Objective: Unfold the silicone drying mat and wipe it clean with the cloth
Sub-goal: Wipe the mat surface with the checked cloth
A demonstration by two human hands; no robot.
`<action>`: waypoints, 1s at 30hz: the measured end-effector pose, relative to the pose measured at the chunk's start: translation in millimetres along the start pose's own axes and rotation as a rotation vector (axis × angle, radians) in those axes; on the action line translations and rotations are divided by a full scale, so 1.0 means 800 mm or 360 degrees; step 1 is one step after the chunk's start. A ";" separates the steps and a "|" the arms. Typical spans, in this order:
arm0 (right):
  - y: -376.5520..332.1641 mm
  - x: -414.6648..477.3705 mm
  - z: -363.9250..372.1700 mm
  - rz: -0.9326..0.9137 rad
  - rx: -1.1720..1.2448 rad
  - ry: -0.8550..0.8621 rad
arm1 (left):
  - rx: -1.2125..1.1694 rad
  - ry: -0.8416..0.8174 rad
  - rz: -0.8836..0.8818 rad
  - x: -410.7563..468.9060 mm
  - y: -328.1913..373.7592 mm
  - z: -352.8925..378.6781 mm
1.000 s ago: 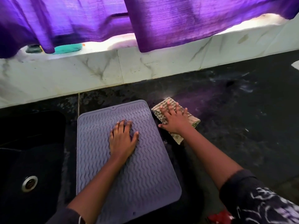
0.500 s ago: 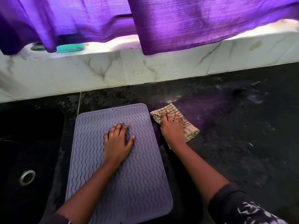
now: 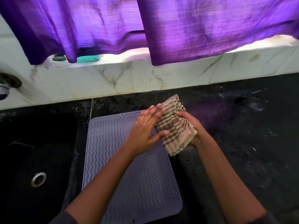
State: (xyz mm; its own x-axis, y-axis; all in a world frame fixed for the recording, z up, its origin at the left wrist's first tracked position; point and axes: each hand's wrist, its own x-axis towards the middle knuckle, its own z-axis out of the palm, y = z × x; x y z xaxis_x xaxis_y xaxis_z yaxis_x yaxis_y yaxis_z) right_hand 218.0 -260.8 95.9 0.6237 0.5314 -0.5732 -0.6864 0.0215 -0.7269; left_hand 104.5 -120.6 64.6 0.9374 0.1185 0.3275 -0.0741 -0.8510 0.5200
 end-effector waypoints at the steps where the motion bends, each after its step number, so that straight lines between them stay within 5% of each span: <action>1: 0.004 -0.004 0.007 0.0051 0.0045 -0.0061 | 0.0006 -0.0108 0.0018 0.005 0.005 -0.008; 6: 0.018 -0.025 0.033 0.0072 0.0183 -0.0575 | 0.0035 -0.0261 -0.0112 -0.001 -0.001 -0.027; 9: 0.018 -0.040 0.039 0.0021 -0.0186 -0.0826 | 0.0051 -0.0184 -0.0261 -0.008 -0.008 -0.049; 12: 0.018 -0.039 0.049 -0.0048 -0.0505 -0.0717 | -0.0023 -0.0221 -0.0341 -0.014 -0.008 -0.063; 17: 0.023 -0.034 0.056 -0.0171 -0.0025 -0.0566 | -0.1176 -0.0243 -0.0665 -0.030 -0.007 -0.089; 23: 0.044 -0.034 0.067 -0.0301 0.0285 -0.0461 | -0.1616 -0.0016 -0.0858 -0.055 -0.011 -0.072; 30: 0.036 -0.039 0.058 -0.1036 -0.1294 0.0109 | -0.1740 0.0166 -0.1086 -0.068 -0.030 -0.053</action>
State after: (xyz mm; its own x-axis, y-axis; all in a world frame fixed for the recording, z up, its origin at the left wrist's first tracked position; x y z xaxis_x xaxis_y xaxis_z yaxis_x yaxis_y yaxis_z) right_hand 161.1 -237.5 110.6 0.8202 0.5717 0.0190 0.2330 -0.3036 -0.9239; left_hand 40.9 -84.9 67.3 0.8687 0.4419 -0.2239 0.1212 0.2487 0.9610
